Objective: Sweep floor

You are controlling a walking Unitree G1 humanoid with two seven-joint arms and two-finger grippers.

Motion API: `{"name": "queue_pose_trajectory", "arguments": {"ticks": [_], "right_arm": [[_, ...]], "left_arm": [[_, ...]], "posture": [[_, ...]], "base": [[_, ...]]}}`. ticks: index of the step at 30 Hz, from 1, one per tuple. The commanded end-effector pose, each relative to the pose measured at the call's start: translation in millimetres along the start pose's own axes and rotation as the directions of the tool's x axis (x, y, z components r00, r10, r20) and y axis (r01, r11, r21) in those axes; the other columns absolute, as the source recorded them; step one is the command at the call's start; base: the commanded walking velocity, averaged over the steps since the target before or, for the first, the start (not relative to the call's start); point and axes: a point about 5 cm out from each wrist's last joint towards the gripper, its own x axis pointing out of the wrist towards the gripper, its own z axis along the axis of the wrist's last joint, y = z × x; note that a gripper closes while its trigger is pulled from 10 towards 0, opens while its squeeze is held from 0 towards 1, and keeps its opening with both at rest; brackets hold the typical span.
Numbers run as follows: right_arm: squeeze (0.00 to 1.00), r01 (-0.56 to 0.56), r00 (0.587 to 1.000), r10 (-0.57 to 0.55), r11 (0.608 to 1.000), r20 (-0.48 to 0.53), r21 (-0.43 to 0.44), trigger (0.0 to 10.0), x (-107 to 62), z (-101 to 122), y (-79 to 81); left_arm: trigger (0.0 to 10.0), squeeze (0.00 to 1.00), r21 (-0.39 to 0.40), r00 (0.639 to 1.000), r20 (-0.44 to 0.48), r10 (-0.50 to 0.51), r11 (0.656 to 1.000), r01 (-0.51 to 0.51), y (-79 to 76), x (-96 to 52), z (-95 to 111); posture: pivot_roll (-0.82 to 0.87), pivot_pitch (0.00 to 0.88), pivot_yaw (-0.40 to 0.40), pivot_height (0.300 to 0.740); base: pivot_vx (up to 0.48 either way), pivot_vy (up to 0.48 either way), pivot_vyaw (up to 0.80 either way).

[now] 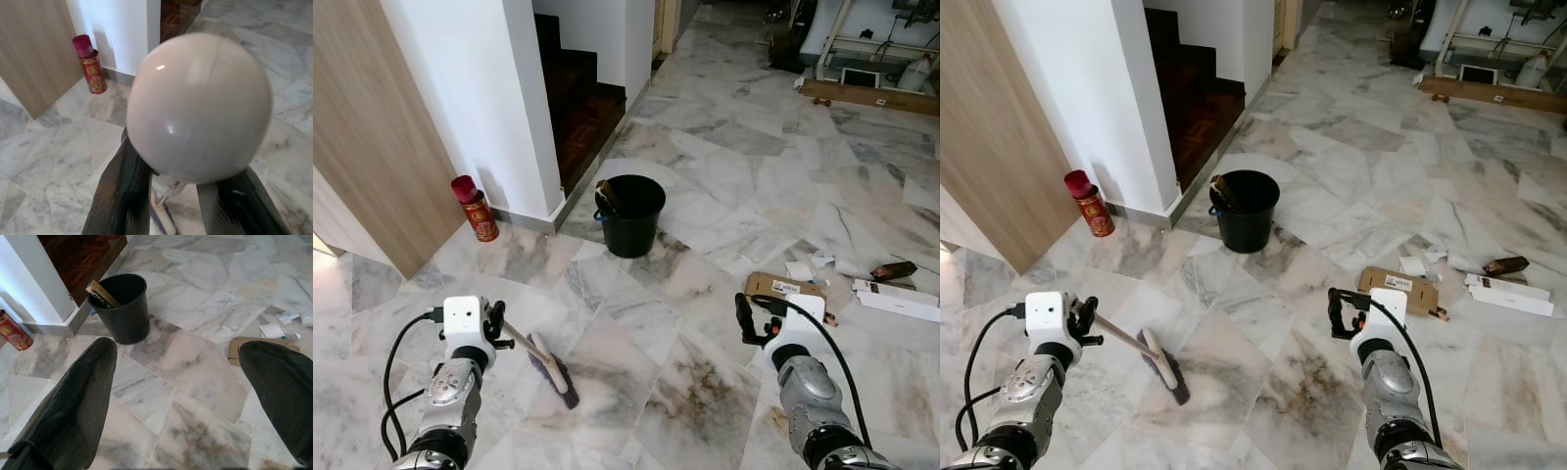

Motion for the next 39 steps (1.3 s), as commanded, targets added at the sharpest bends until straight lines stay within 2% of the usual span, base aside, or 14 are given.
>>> {"name": "queue_pose_trajectory", "arguments": {"ticks": [1,8,11,16,39], "right_arm": [[0.00,0.009,0.999,-0.009,1.000,0.035,0.009,10.0,2.1,8,-2.8],[0.00,0.011,0.999,-0.012,1.000,0.042,0.013,10.0,2.9,9,-1.7],[0.00,0.016,0.999,-0.016,1.000,0.041,0.015,10.0,3.3,9,-0.1],[0.00,0.021,0.999,-0.022,1.000,0.047,0.021,10.0,3.4,9,1.0],[0.00,0.033,0.997,-0.034,0.999,0.064,0.008,10.0,5.6,16,-2.4]], "left_arm": [[10.0,0.00,0.014,0.999,0.028,0.019,1.000,-0.020,9.4,-1.0,5],[10.0,0.00,0.024,0.997,0.075,-0.003,1.000,0.001,5.6,3.7,17],[10.0,0.00,0.053,0.997,0.060,-0.038,0.998,0.035,-2.1,4.7,15],[10.0,0.00,0.082,0.998,0.042,-0.046,0.996,0.042,-6.7,3.3,11],[10.0,0.00,0.075,0.998,0.038,-0.047,0.996,0.044,-9.2,3.8,11]], "posture": [[0.02,0.046,0.026,0.740],[0.02,0.049,0.025,0.740],[0.00,0.051,0.029,0.740],[0.00,0.055,0.036,0.740],[-0.01,0.054,0.031,0.740]], "base": [[0.000,0.000,0.00],[0.000,0.000,0.00],[0.000,0.000,0.00],[0.000,0.000,0.00],[0.000,-0.463,0.00]]}}
